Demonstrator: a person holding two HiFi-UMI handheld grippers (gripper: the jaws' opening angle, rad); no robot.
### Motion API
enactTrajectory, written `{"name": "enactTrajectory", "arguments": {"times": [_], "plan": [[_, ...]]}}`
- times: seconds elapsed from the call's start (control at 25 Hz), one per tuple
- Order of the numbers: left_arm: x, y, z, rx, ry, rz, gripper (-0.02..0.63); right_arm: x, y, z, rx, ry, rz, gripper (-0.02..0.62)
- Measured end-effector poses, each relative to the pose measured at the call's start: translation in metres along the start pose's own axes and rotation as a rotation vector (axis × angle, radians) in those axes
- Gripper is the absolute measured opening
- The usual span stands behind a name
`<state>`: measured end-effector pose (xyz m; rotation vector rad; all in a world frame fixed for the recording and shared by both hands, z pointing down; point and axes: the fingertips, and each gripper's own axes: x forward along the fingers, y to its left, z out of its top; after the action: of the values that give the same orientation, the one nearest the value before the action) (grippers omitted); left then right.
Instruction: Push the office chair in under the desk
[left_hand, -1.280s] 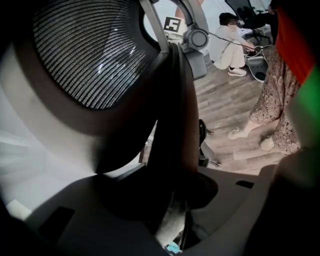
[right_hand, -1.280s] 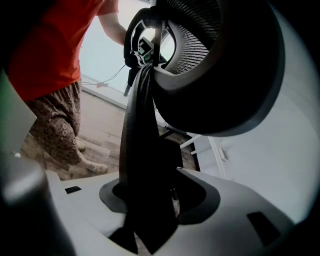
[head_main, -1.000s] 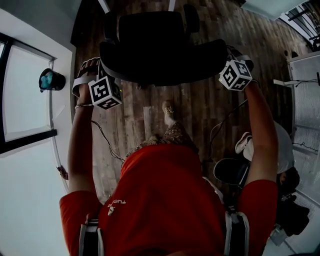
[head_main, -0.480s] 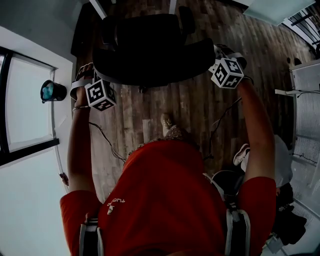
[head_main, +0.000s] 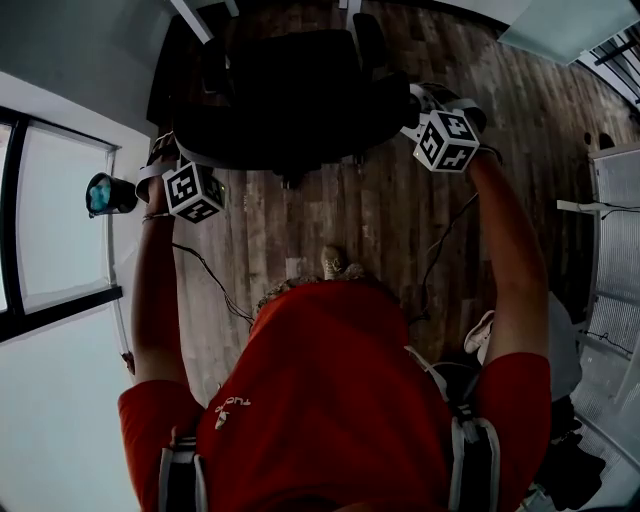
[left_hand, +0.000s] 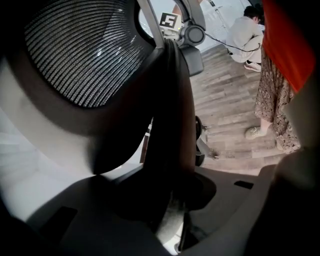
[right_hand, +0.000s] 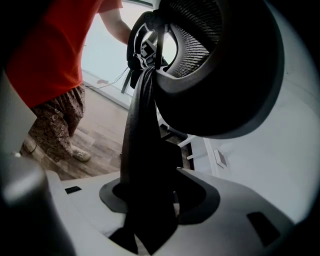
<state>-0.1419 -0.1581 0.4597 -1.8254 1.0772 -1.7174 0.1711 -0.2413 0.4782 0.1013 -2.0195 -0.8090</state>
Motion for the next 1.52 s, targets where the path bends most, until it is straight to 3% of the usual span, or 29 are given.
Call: {"name": "enactTrajectory", "arguments": {"times": [0.52,1.52], "plan": [[0.054,0.054,-0.024,-0.014,0.025,-0.004,0.138,0.049,-0.07,-0.005,-0.011,-0.015,0.011,0.213],[0.191,0.202,-0.114,0.022,-0.066,0.029,0.152,0.183,-0.22,0.014,0.087,0.066,0.026,0.201]]}}
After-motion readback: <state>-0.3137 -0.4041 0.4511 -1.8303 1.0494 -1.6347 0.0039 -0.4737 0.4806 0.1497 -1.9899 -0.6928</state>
